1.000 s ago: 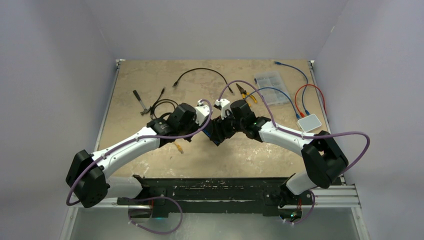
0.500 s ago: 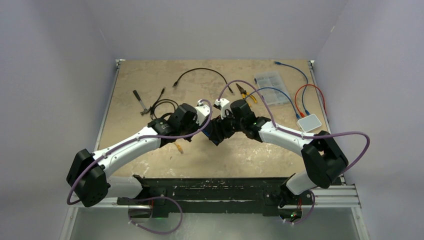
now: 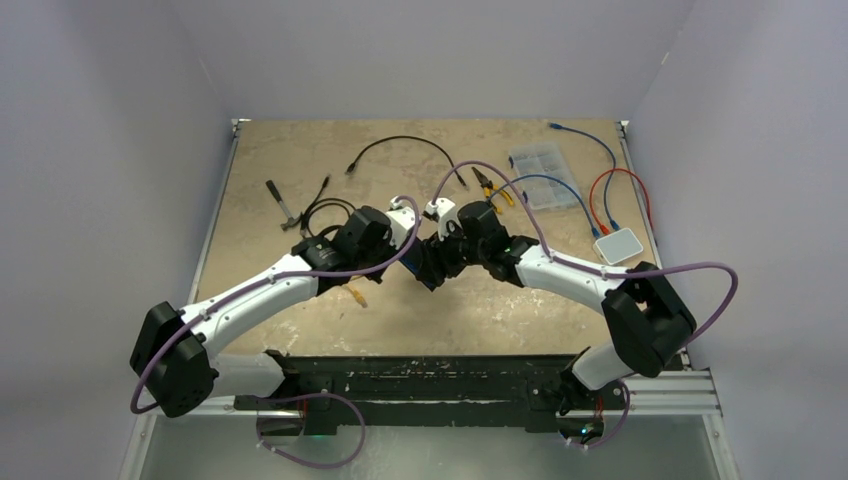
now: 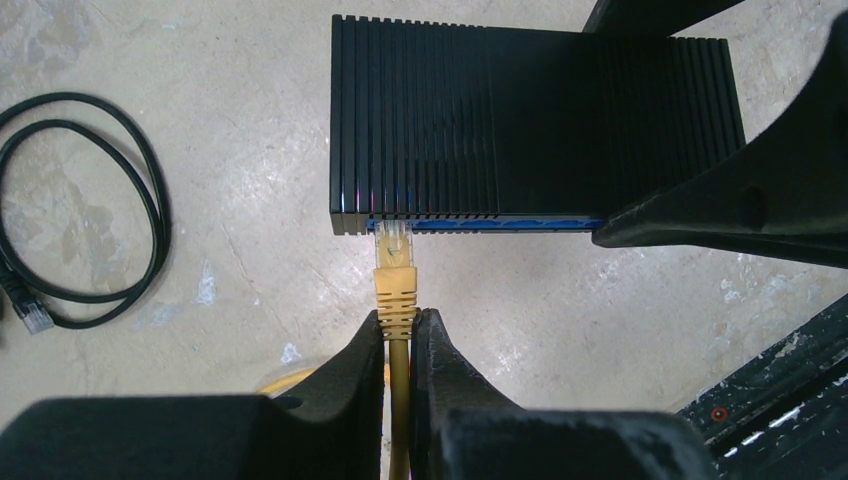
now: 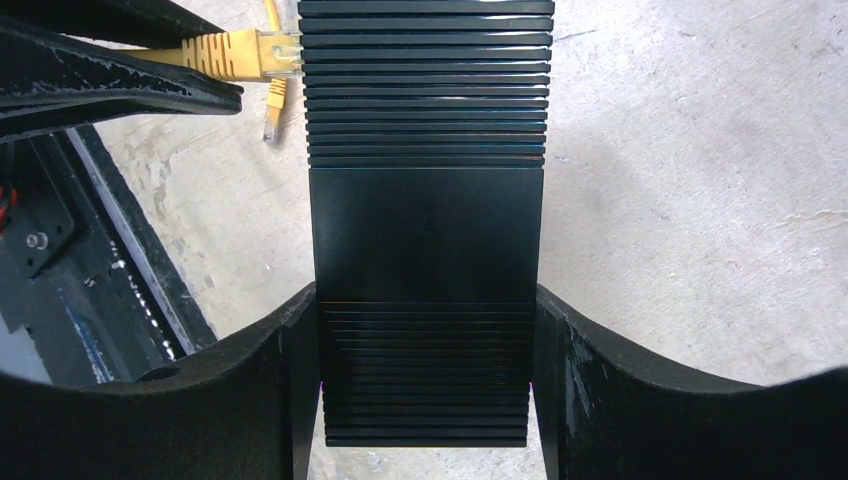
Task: Insert the plug into the switch port
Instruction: Insert the connector into the switch port.
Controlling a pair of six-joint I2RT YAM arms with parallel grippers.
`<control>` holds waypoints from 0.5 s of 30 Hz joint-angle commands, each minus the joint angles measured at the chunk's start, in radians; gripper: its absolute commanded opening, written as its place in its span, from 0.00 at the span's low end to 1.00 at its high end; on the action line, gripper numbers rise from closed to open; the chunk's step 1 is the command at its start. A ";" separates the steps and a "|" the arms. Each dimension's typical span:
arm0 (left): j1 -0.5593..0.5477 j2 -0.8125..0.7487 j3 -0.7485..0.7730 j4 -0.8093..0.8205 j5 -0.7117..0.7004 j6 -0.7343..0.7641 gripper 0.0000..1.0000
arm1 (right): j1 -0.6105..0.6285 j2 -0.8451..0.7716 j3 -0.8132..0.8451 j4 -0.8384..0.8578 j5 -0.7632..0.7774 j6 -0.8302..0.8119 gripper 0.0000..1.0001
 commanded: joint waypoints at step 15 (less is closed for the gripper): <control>-0.070 -0.026 0.031 0.202 -0.069 -0.071 0.00 | 0.100 -0.106 -0.031 0.199 -0.243 -0.030 0.00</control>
